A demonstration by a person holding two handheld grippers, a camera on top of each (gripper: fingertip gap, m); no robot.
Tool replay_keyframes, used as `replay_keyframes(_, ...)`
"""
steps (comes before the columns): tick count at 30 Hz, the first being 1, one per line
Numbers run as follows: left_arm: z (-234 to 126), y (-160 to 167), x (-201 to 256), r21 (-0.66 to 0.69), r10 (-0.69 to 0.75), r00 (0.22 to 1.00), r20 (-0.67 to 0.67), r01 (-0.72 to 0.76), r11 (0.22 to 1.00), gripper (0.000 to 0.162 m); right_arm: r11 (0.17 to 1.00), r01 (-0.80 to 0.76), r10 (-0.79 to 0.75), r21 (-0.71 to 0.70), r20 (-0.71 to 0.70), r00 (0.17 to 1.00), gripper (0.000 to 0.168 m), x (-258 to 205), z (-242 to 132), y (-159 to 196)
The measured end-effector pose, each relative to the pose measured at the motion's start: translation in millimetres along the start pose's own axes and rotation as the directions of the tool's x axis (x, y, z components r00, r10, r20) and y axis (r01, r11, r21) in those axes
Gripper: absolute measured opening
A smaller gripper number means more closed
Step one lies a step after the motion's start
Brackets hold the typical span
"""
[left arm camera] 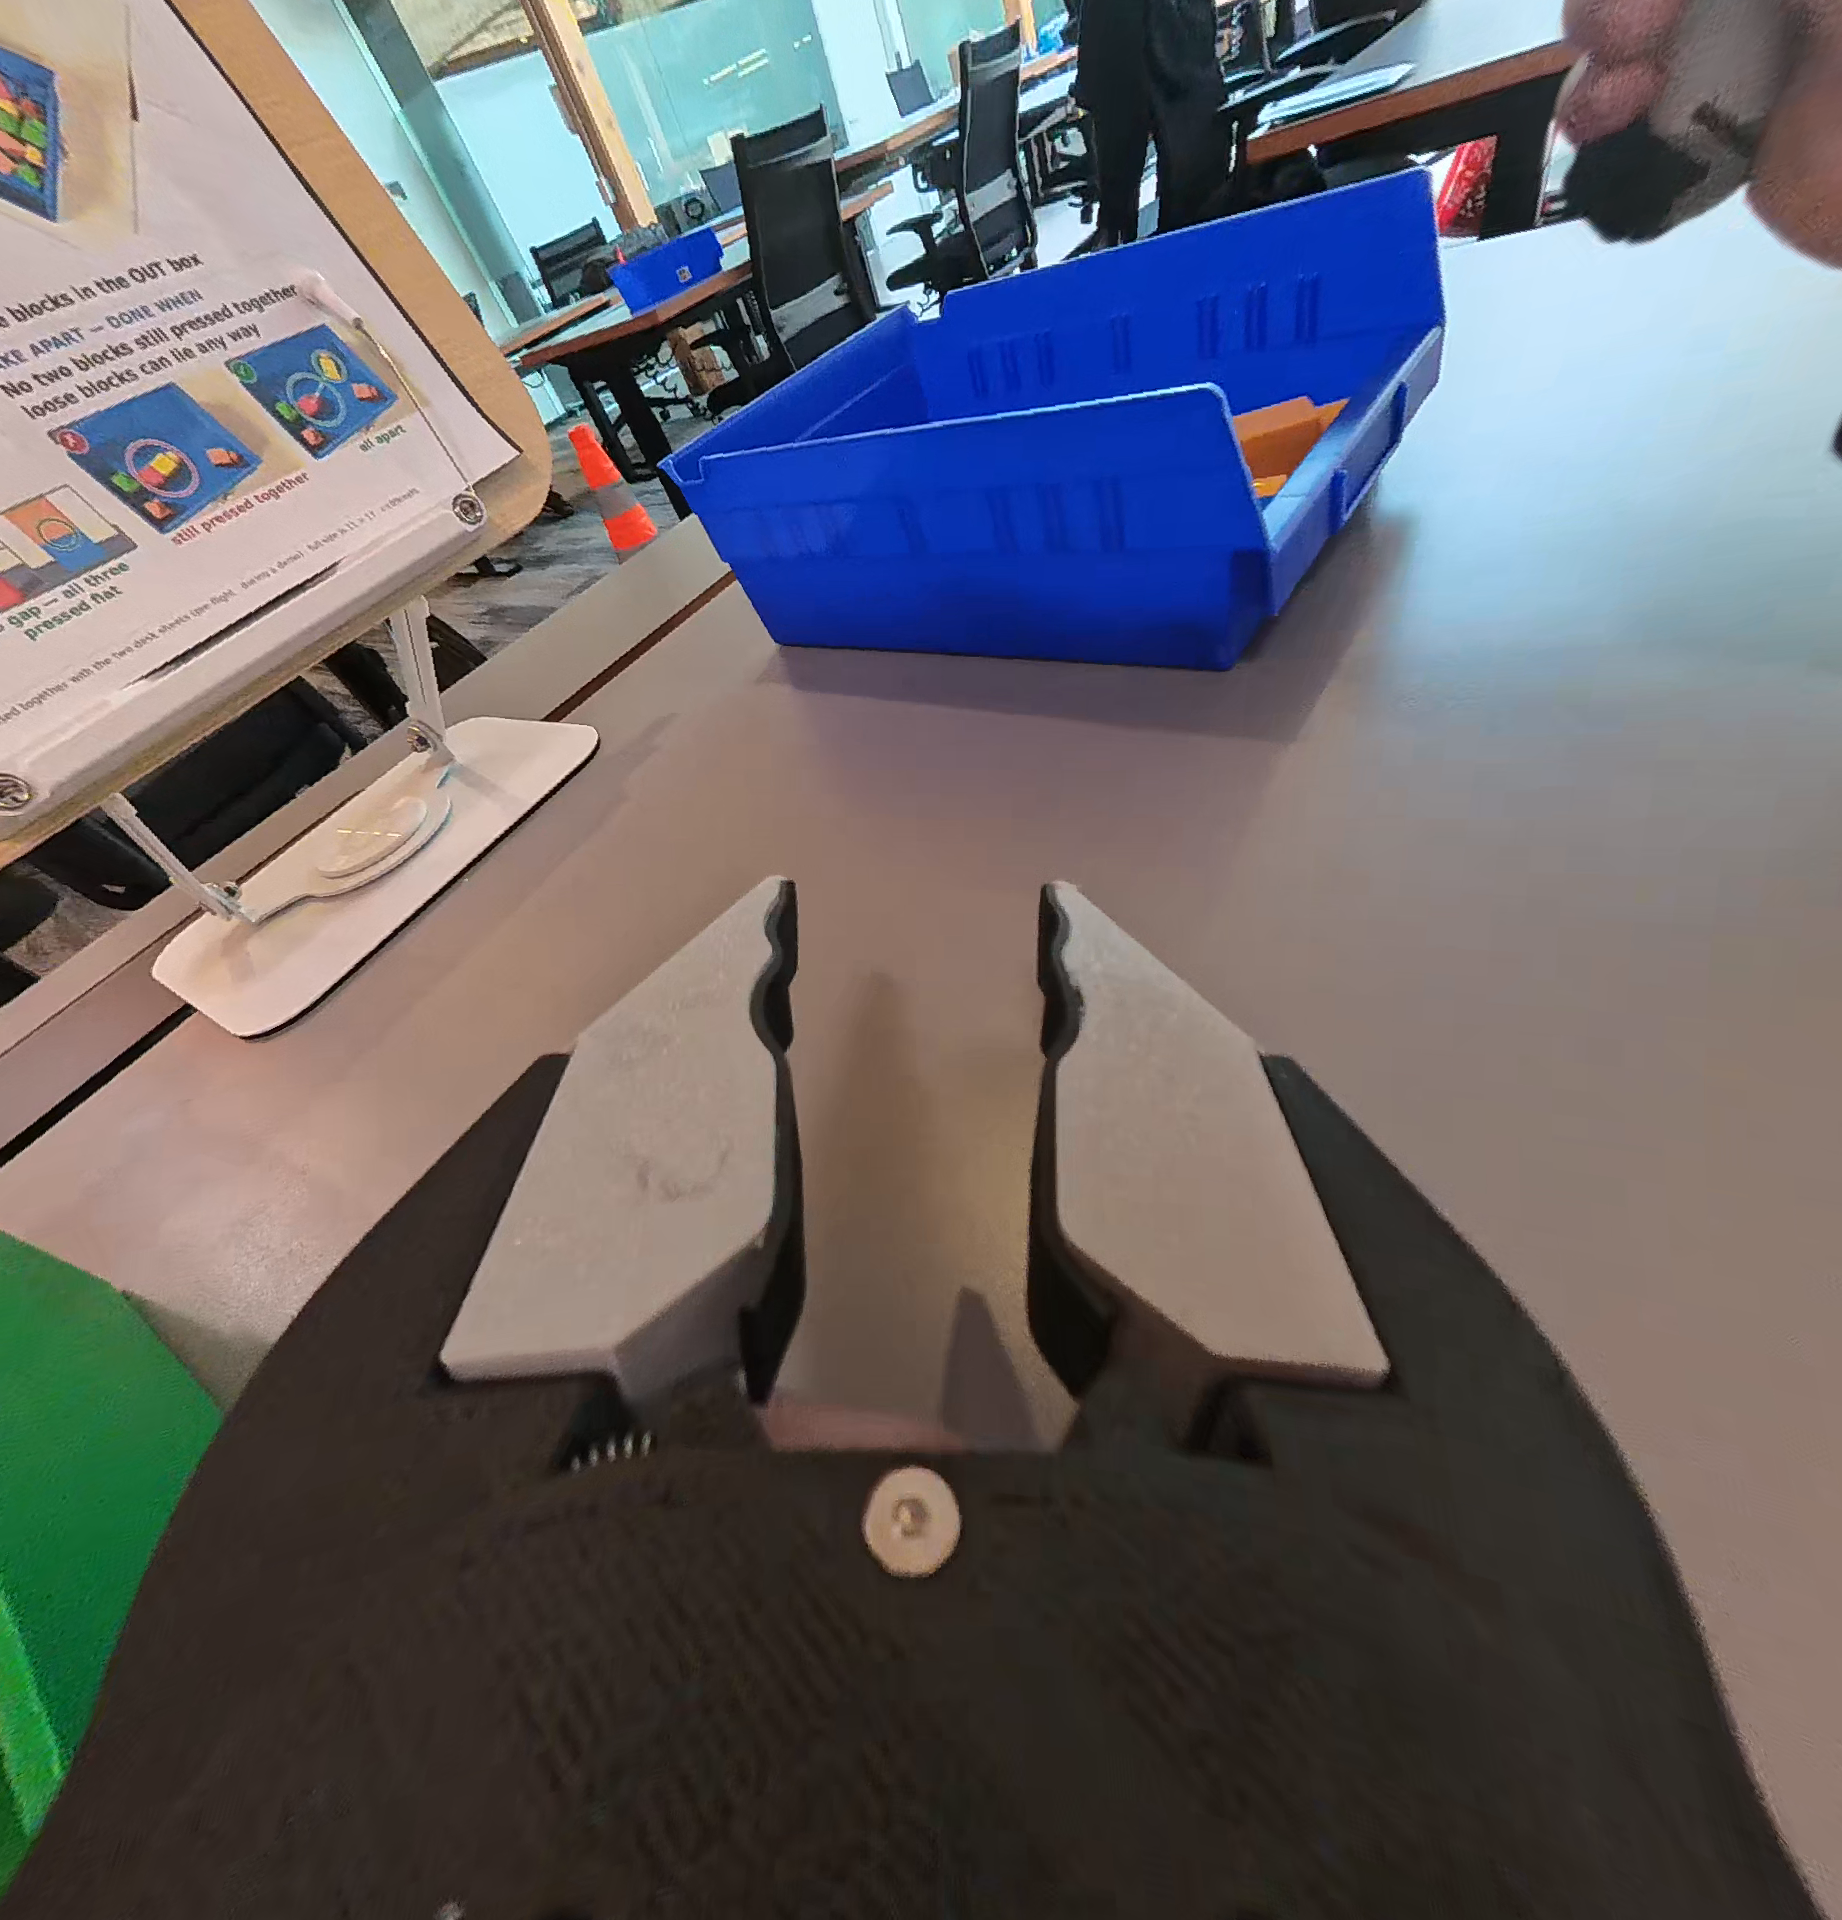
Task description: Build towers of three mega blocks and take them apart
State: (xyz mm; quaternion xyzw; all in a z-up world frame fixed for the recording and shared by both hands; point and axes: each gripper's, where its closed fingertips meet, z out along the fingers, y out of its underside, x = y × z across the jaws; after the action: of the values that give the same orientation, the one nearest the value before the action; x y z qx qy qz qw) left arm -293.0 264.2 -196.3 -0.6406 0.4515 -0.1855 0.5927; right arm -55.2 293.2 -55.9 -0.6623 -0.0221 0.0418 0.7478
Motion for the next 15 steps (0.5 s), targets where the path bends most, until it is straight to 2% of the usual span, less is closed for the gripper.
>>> replay_keyframes(2,0,1,0,-0.002,-0.002,1.000,0.002,0.002,1.000,0.045,0.992,0.046,-0.055,-0.120,-0.074,0.996,0.036,28,10,31)
replay_keyframes(4,0,1,-2,-0.003,-0.008,1.000,0.007,0.008,1.000,0.045,0.939,0.068,-0.086,-0.337,-0.039,0.996,0.039,33,21,78)
replay_keyframes(5,0,2,-2,-0.004,-0.011,1.000,0.007,0.011,1.000,0.044,0.931,0.071,-0.090,-0.358,-0.038,0.995,0.043,33,24,86)
replay_keyframes(8,0,2,-3,-0.007,-0.017,1.000,0.007,0.017,1.000,0.045,0.968,0.084,-0.082,-0.235,0.016,0.996,0.046,12,26,65)
replay_keyframes(10,0,2,-3,-0.006,-0.019,1.000,0.003,0.019,1.000,0.044,0.973,0.097,-0.084,-0.210,0.070,0.994,0.050,-7,25,55)
replay_keyframes(15,-1,1,-2,-0.001,-0.021,1.000,0.000,0.021,1.000,0.045,0.988,0.084,-0.042,-0.132,0.292,0.956,0.057,-76,19,38)
